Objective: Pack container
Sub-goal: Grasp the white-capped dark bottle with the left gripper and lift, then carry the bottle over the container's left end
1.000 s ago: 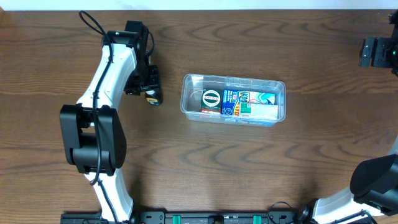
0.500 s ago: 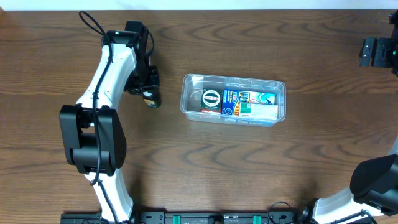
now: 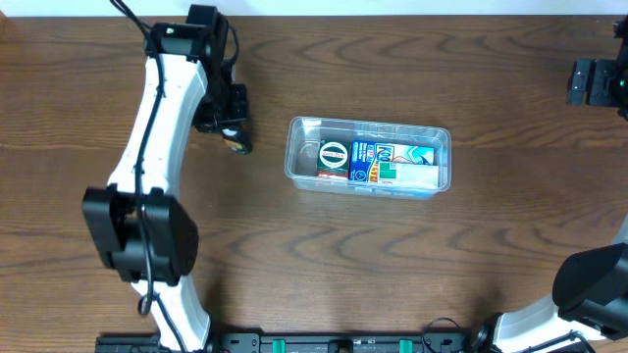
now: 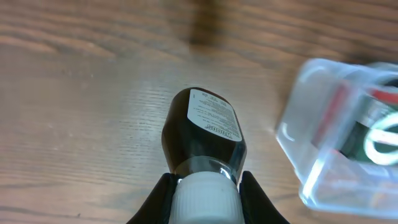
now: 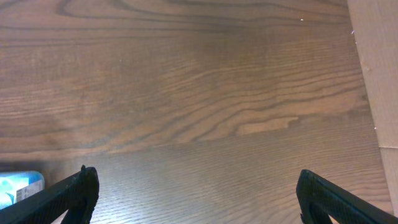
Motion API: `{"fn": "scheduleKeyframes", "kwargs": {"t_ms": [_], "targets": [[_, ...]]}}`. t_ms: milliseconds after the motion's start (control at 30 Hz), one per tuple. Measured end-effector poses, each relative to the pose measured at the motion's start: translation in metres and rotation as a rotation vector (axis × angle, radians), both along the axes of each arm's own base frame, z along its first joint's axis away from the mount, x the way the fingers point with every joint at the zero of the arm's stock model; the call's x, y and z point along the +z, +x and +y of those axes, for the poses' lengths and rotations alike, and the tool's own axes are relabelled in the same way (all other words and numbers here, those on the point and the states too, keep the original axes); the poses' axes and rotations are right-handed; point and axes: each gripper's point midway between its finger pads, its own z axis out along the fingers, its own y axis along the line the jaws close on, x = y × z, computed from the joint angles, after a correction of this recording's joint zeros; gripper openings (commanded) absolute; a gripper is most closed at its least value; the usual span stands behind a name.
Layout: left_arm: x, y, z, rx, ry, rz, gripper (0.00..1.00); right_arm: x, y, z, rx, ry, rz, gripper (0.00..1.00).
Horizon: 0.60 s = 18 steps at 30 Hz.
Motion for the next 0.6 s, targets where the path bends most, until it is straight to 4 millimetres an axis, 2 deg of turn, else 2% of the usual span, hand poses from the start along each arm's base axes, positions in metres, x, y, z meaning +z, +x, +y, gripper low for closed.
{"fn": "scheduleKeyframes", "kwargs": {"t_ms": [133, 267, 333, 500, 600], "targets": [[0.032, -0.010, -0.022, -0.124, -0.006, -0.089, 0.09, 0.000, -0.001, 0.000, 0.000, 0.001, 0.002, 0.99], [0.065, -0.026, -0.056, -0.300, -0.015, -0.186, 0.09, 0.000, -0.001, 0.000, 0.000, 0.001, 0.002, 0.99], [0.075, -0.036, -0.073, -0.393, -0.018, -0.216, 0.08, 0.000, 0.000, 0.000, 0.000, 0.001, 0.002, 0.99], [0.079, -0.054, -0.109, -0.612, -0.015, -0.237, 0.09, -0.001, -0.001, 0.000, 0.000, 0.001, 0.003, 0.99], [0.079, -0.062, -0.123, -0.728, -0.008, -0.245, 0.09, 0.000, -0.001, 0.000, 0.000, 0.001, 0.002, 0.99]]}}
